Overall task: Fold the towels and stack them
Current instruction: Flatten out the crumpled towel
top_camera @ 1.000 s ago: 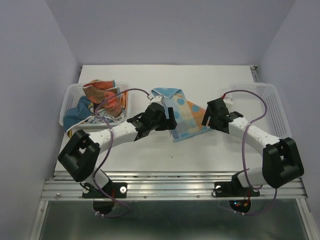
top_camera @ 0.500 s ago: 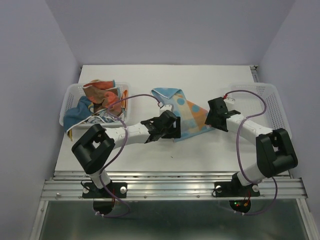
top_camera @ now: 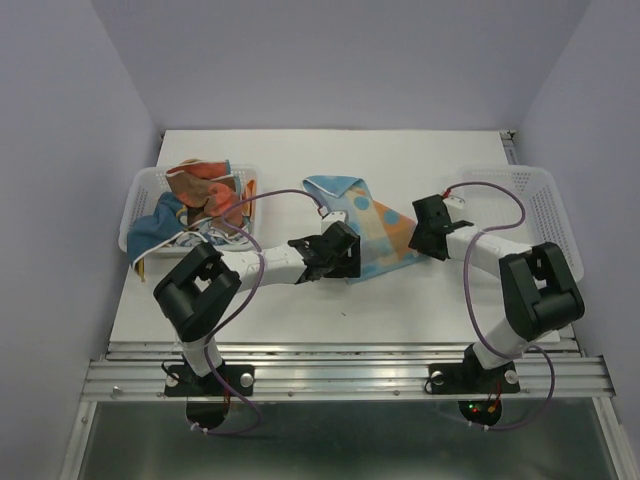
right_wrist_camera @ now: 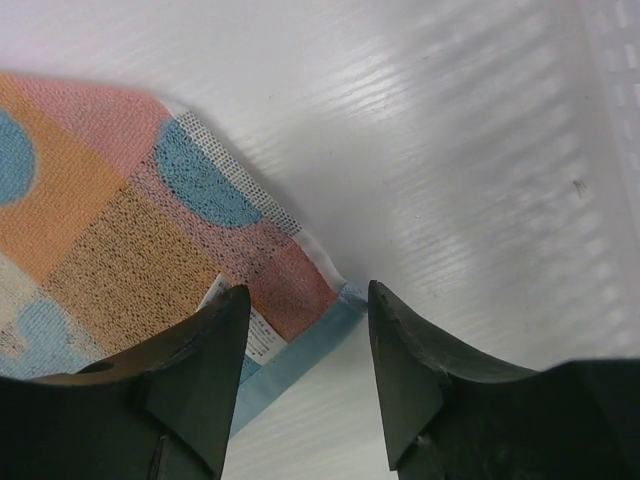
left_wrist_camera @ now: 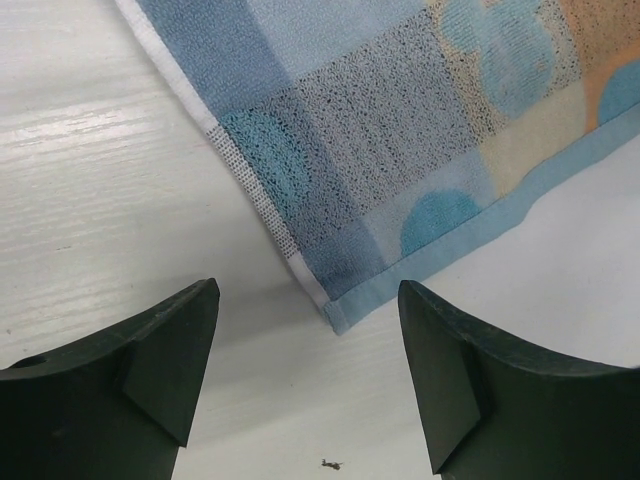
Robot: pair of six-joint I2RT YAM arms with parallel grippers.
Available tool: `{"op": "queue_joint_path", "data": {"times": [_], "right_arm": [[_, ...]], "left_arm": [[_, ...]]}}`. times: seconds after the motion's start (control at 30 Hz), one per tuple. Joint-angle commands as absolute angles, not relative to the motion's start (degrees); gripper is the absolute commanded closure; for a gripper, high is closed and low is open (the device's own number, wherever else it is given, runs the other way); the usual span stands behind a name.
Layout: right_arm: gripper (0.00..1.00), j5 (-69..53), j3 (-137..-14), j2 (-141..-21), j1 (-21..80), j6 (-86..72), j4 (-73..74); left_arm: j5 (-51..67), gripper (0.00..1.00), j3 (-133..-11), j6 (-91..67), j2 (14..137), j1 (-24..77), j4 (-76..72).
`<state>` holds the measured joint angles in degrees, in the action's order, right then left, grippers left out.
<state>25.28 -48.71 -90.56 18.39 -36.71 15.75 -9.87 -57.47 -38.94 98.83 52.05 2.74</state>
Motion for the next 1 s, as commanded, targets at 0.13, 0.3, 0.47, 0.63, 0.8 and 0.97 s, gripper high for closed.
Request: {"op": "queue_joint_path", "data": {"times": [0.13, 0.3, 0.47, 0.63, 0.8, 0.97], "right_arm": [[0.51, 17.4, -43.9, -91.8, 18.0, -39.1, 10.6], [0.64, 11.7, -41.0, -90.0, 18.1, -38.9, 7.6], [0.69, 9.1, -40.3, -87.8, 18.2, -39.1, 7.4], [0.7, 7.9, -39.4, -86.4, 19.5, -40.3, 7.0], [0.71, 7.9, -39.1, -85.6, 19.8, -40.8, 7.1], [0.71, 7.7, -39.2, -86.0, 19.9, -40.6, 7.0]], "left_arm": [[-12.7, 0.17, -59.3, -39.6, 97.6, 52.6, 4.7], [-13.6, 0.18, -59.3, -39.8, 97.9, 52.6, 5.1], [-13.4, 0.21, -60.3, -40.2, 99.1, 52.9, 5.5], [-13.5, 0.27, -61.1, -40.3, 100.3, 53.5, 6.0], [-16.6, 0.29, -60.9, -43.0, 99.9, 53.6, 10.5], [-19.8, 0.29, -58.9, -45.3, 97.0, 53.6, 13.1]]}}
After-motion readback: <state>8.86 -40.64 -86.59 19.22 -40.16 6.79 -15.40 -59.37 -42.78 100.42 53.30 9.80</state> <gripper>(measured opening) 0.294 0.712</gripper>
